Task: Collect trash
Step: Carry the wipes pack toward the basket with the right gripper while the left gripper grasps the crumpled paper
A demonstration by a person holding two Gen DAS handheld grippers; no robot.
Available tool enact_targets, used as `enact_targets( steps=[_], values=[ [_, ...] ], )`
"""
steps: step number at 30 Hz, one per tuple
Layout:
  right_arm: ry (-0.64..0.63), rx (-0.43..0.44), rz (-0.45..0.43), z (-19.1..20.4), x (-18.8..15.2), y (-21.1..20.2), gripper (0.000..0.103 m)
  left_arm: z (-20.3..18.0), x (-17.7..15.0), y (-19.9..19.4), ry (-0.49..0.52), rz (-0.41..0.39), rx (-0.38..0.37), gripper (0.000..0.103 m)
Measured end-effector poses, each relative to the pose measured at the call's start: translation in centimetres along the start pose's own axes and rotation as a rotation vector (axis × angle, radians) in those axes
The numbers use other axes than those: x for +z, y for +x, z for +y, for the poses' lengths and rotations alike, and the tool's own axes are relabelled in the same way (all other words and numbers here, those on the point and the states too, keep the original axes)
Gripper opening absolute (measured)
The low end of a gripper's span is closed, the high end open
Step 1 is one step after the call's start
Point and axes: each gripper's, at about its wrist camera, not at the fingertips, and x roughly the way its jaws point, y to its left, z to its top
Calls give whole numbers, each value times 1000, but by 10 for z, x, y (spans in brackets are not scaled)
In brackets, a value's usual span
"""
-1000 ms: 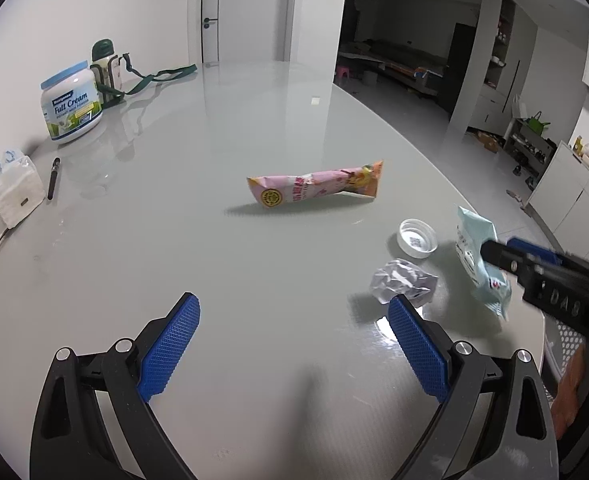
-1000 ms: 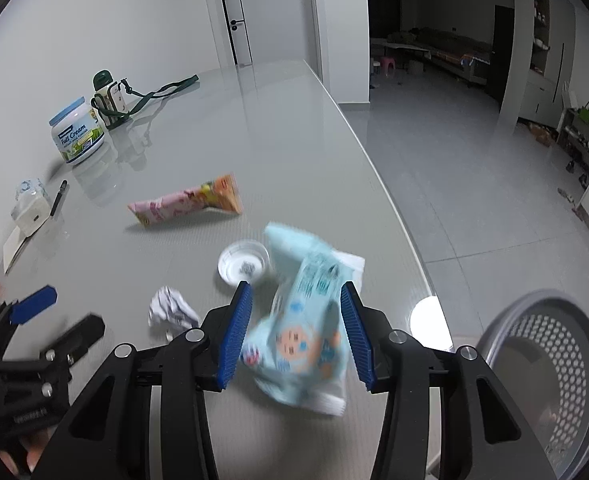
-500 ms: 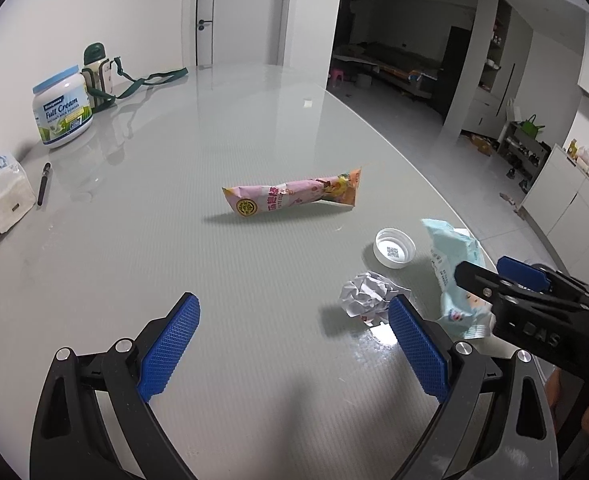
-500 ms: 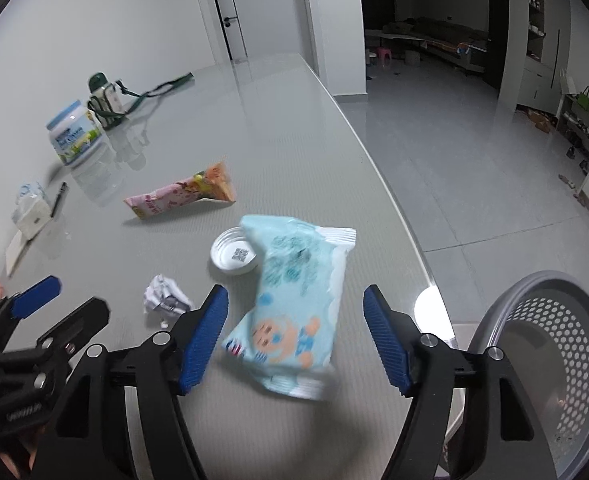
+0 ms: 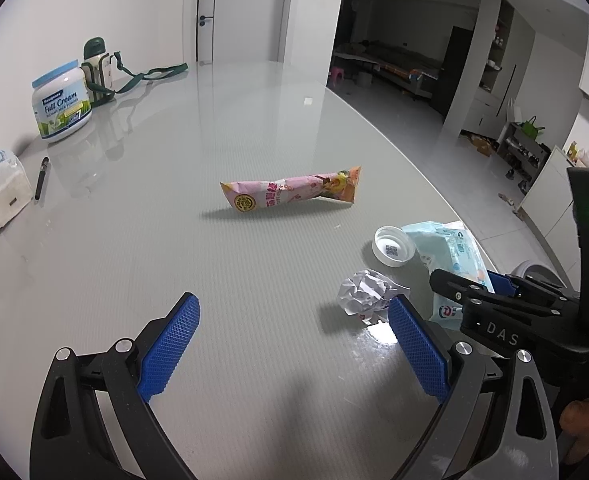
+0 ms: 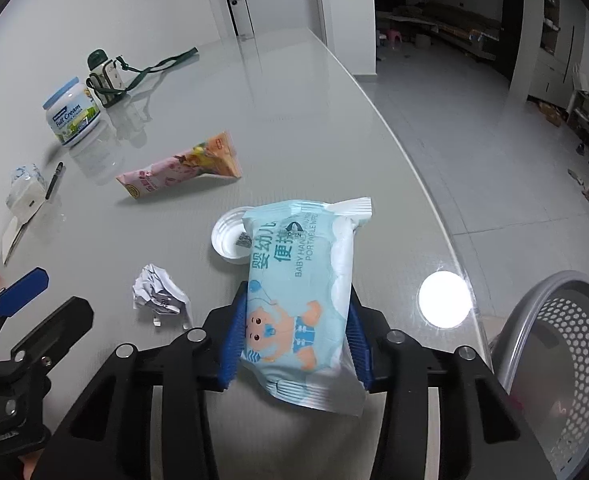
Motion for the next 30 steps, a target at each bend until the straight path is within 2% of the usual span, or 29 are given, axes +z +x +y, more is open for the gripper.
enact_targets(
  steps=[13, 22, 24, 27, 29, 30],
  values=[
    [141, 47, -77, -46, -26, -41, 39, -34, -2, 14, 28, 43, -43, 94],
    [202, 41, -70, -74, -58, -51, 39, -50, 1, 44, 34, 94, -11, 93],
    [209, 37, -68, -78, -62, -52, 39, -51, 0, 47, 34, 96, -3, 91],
    [219, 40, -74, -83, -65, -54, 39, -53, 1, 49, 34, 104, -6, 75],
    [228, 40, -78, -86, -67, -55, 39, -54, -1, 51, 37, 121, -16, 61],
    [231, 41, -80, -87, -68, -56, 39, -55, -2, 49, 43, 115, -11, 58]
  ],
)
